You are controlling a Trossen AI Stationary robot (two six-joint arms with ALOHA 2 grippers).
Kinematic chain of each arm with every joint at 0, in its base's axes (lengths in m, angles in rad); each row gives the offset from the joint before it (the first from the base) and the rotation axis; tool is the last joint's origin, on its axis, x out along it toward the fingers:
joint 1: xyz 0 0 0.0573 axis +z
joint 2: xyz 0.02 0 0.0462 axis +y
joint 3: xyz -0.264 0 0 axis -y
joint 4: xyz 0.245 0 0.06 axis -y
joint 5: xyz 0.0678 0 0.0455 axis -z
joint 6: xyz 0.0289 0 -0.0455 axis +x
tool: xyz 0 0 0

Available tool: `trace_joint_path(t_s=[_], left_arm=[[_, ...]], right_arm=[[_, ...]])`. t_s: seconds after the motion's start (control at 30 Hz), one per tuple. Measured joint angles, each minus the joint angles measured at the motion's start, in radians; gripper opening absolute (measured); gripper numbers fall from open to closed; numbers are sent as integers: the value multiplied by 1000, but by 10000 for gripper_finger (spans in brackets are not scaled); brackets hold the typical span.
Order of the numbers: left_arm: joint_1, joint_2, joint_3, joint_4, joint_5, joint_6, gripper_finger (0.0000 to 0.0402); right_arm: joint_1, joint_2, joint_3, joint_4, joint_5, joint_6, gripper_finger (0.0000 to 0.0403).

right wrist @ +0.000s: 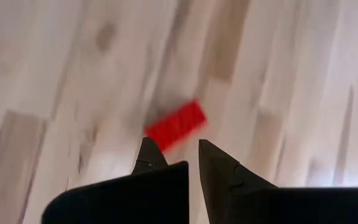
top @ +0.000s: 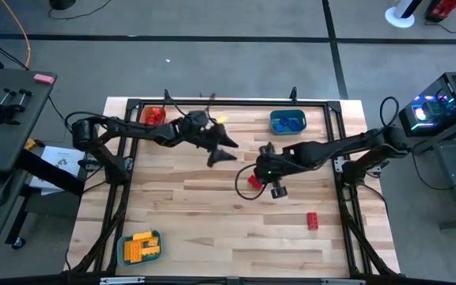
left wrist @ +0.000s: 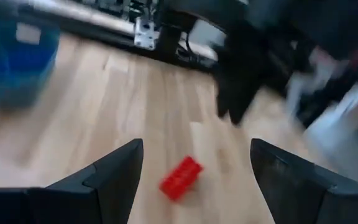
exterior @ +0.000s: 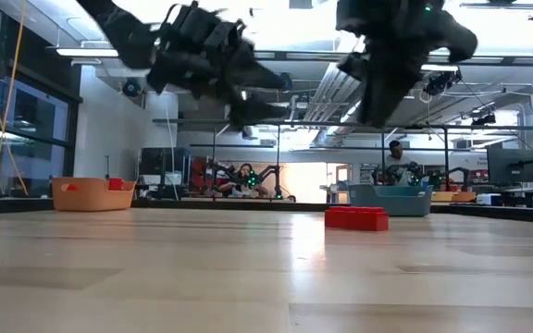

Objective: Sort blocks
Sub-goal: Put the red game piece into the orange bin

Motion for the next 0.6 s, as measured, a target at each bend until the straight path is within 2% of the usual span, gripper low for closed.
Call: trace_joint_path(t_s=[0.17,0.27,0.4,0.53,0.6], left_arm=[[-110,25,163,-202,-198,556,282],[-125,76,245,-235,-211,698,282],[-116,176,363,-302,-143,699,282],[-115,328,465,-379,40,581,282],[-126,395,492,-372,77,555,282]], right_arm=[[-6,-88,-9,-185,33,142,0],[-7,-198,-36,-226,40,255,0],[-23,-344,-63,-235,64,440,0],[-39,-438,-82,-231,97,601,0],[-39,-465,-91,-223,115,654,0]])
